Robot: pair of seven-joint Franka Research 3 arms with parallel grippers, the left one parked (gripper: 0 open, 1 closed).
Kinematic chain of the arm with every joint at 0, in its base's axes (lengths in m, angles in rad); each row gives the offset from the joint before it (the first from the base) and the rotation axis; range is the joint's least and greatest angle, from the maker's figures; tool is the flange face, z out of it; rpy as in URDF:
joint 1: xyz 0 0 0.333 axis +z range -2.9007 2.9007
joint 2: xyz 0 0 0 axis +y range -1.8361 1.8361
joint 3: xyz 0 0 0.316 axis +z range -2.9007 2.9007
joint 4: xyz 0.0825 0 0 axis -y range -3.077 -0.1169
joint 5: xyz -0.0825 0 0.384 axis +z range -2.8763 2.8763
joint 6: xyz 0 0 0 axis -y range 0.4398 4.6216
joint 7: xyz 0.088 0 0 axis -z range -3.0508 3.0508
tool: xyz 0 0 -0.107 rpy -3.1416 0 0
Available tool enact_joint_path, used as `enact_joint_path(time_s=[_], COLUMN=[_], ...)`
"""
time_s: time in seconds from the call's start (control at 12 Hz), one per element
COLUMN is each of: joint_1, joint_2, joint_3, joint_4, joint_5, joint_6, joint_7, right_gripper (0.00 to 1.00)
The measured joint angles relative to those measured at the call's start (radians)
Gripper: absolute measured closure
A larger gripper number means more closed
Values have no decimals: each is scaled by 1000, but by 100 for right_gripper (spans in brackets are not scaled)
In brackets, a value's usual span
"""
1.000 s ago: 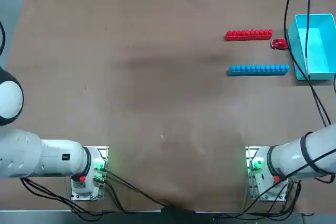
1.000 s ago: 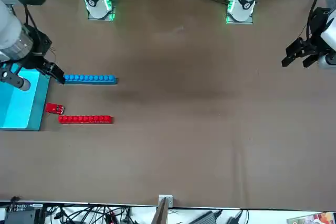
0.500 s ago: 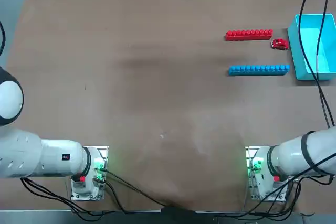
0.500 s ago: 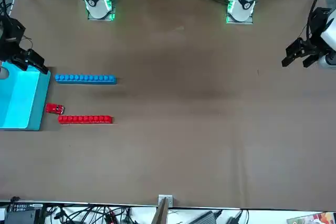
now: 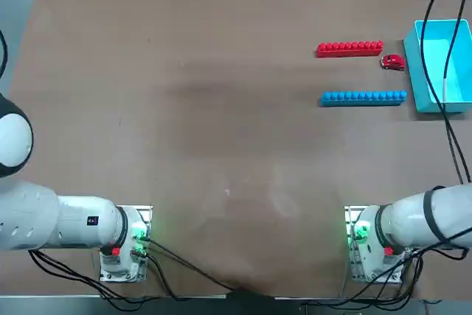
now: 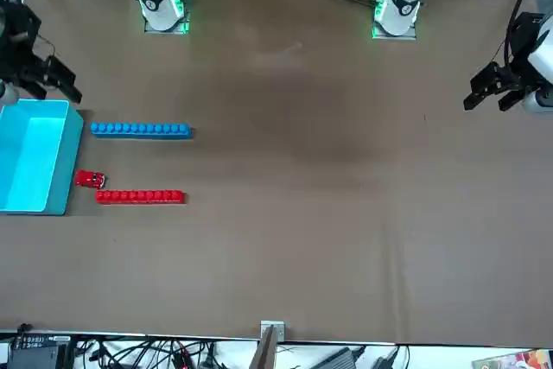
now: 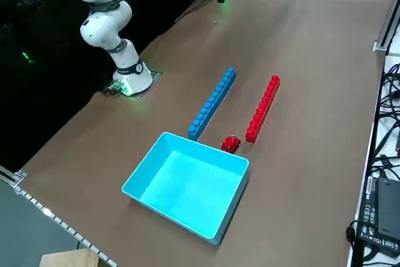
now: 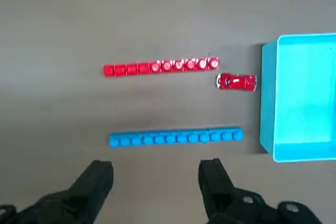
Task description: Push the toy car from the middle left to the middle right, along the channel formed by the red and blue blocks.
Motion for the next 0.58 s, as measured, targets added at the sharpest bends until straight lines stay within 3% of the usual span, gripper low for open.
enact_joint_path(time_s=[0.58], joint_1=[-1], joint_2=[-148], joint_3=[-3], joint_4=[-150], joint_5=[1], joint_6=[-13], joint_7=[-33], right_gripper=[0])
